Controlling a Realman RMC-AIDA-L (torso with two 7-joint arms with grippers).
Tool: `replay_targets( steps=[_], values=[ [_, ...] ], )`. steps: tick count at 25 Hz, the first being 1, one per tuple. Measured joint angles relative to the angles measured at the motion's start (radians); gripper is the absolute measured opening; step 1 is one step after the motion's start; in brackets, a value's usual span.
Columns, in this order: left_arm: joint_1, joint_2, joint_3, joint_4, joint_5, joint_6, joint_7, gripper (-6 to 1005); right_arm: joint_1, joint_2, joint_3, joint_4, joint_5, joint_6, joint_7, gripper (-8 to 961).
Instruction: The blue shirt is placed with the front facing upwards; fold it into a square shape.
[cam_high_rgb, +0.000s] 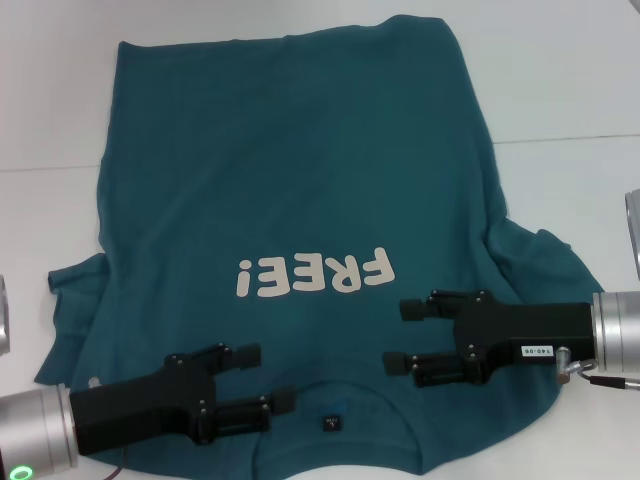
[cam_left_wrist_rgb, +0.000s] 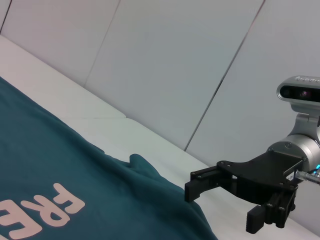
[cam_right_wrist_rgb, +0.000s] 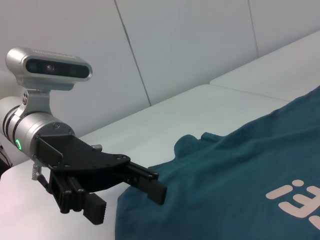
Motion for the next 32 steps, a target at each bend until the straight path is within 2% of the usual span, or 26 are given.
replay_targets(
  steps=[22, 28, 32],
  values=[
    [-0.005, 0.001, -0.017, -0.001, -0.013, -0.030, -0.009, 907, 0.002, 0.004, 0.002, 0.000, 0.004, 0.008, -0.003, 917],
    [-0.003, 0.003, -0.173, 0.010, -0.045, -0.157, -0.094, 908, 0.001, 0.008, 0.003, 0.000, 0.003, 0.009, 0.001, 916],
    [0.001, 0.025, -0.250, 0.013, -0.052, -0.194, -0.129, 908, 0.000, 0.011, 0.005, 0.000, 0.004, 0.009, 0.005, 916]
  ],
)
